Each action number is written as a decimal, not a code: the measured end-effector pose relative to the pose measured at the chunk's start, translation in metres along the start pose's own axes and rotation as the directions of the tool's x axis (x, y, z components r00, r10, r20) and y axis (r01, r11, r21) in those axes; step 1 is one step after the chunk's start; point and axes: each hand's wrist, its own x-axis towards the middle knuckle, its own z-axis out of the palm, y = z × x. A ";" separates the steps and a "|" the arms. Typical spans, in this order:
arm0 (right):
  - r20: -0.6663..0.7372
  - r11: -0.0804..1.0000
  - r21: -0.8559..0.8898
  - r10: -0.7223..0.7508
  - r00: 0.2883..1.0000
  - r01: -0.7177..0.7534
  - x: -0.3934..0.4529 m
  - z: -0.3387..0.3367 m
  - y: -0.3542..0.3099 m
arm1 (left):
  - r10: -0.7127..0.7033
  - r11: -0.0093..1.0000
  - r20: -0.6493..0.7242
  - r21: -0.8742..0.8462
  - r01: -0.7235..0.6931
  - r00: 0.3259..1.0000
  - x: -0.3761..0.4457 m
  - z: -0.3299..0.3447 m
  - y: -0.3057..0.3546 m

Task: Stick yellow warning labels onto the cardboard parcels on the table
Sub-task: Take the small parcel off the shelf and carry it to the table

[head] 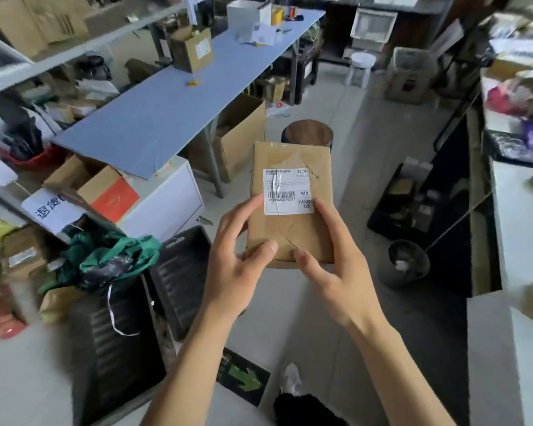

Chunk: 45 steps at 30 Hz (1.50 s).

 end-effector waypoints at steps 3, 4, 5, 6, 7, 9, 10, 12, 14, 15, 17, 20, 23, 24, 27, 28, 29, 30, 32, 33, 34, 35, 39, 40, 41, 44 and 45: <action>0.007 1.000 0.009 -0.005 1.000 0.005 0.065 -0.019 0.008 | 0.008 1.000 -0.001 0.012 -0.008 1.000 0.063 0.020 0.000; 0.013 1.000 0.004 -0.006 1.000 0.006 0.087 -0.024 0.011 | 0.007 1.000 -0.006 0.017 -0.007 1.000 0.083 0.025 -0.002; 0.023 1.000 0.000 -0.006 1.000 0.006 0.108 -0.027 0.015 | 0.000 1.000 -0.015 0.023 0.000 1.000 0.102 0.030 -0.004; 0.037 1.000 -0.002 -0.007 0.999 0.007 0.128 -0.029 0.019 | -0.007 1.000 -0.026 0.027 0.007 1.000 0.120 0.033 -0.007; 0.051 1.000 -0.001 -0.010 0.999 0.010 0.148 -0.030 0.024 | -0.016 0.999 -0.037 0.027 0.017 0.999 0.139 0.036 -0.011; 0.074 1.000 -0.003 -0.015 0.997 0.015 0.190 -0.031 0.036 | -0.034 0.999 -0.060 0.020 0.036 0.998 0.176 0.041 -0.022; 0.084 1.000 -0.007 -0.015 0.996 0.015 0.211 -0.030 0.042 | -0.042 0.999 -0.071 0.018 0.043 0.997 0.195 0.043 -0.028; 0.103 1.000 -0.005 -0.015 0.995 0.016 0.255 -0.027 0.054 | -0.052 0.998 -0.095 0.017 0.054 0.994 0.235 0.046 -0.041; 0.116 1.000 0.004 -0.016 0.993 0.016 0.302 -0.022 0.065 | -0.066 0.998 -0.112 0.005 0.067 0.992 0.277 0.046 -0.055; 0.117 1.000 0.002 -0.019 0.993 0.019 0.326 -0.018 0.069 | -0.069 0.998 -0.116 -0.001 0.069 0.991 0.301 0.045 -0.063; 0.120 0.999 -0.015 -0.034 0.992 0.036 0.374 -0.011 0.076 | -0.067 0.998 -0.116 -0.009 0.067 0.991 0.348 0.042 -0.076; 0.151 0.999 -0.033 -0.024 0.988 0.029 0.446 -0.004 0.081 | -0.089 0.996 -0.123 -0.024 0.087 0.988 0.416 0.037 -0.089; 0.171 1.000 -0.024 -0.003 0.985 0.007 0.514 0.000 0.086 | -0.093 0.996 -0.139 -0.012 0.093 0.986 0.481 0.031 -0.098; 0.170 1.000 -0.014 0.004 0.985 -0.001 0.535 0.002 0.088 | -0.093 0.996 -0.140 -0.010 0.093 0.986 0.502 0.030 -0.101; 0.177 1.000 0.024 0.001 0.984 -0.005 0.593 0.009 0.095 | -0.099 0.995 -0.135 -0.022 0.097 0.986 0.559 0.026 -0.110; 0.182 1.000 0.026 -0.002 0.983 -0.003 0.613 0.013 0.099 | -0.099 0.995 -0.133 -0.024 0.096 0.986 0.578 0.024 -0.114; 0.189 1.000 0.028 -0.003 0.982 -0.003 0.633 0.016 0.104 | -0.098 0.995 -0.134 -0.021 0.096 0.986 0.596 0.023 -0.118; 0.198 0.999 0.031 0.000 0.980 -0.006 0.653 0.019 0.109 | -0.098 0.995 -0.142 -0.012 0.097 0.985 0.614 0.022 -0.124; 0.213 0.999 0.041 0.011 0.977 -0.021 0.697 0.026 0.122 | -0.103 0.994 -0.166 0.011 0.106 0.981 0.654 0.020 -0.137; 0.219 0.999 0.040 0.012 0.976 -0.021 0.720 0.030 0.129 | -0.108 0.994 -0.174 0.014 0.112 0.979 0.675 0.020 -0.145; 0.226 0.999 0.034 0.008 0.974 -0.016 0.744 0.033 0.136 | -0.114 0.993 -0.179 0.010 0.118 0.977 0.696 0.020 -0.154; 0.236 0.999 0.032 0.003 0.972 -0.011 0.768 0.037 0.143 | -0.121 0.992 -0.186 0.006 0.125 0.975 0.718 0.020 -0.162; 0.291 0.993 0.101 0.025 0.956 -0.057 0.865 0.049 0.164 | -0.125 0.988 -0.250 0.062 0.145 0.960 0.811 0.021 -0.187; 0.307 0.990 0.114 0.039 0.951 -0.078 0.888 0.051 0.167 | -0.121 0.986 -0.266 0.078 0.147 0.956 0.831 0.022 -0.191; 0.322 0.988 0.121 0.048 0.945 -0.091 0.911 0.054 0.170 | -0.111 0.985 -0.286 0.093 0.143 0.952 0.851 0.023 -0.194; 0.384 0.987 0.128 0.037 0.922 -0.093 0.979 0.071 0.172 | -0.096 0.982 -0.361 0.117 0.147 0.928 0.902 0.017 -0.204; 0.407 0.988 0.122 0.032 0.913 -0.090 0.998 0.079 0.172 | -0.115 0.979 -0.391 0.110 0.170 0.913 0.916 0.011 -0.209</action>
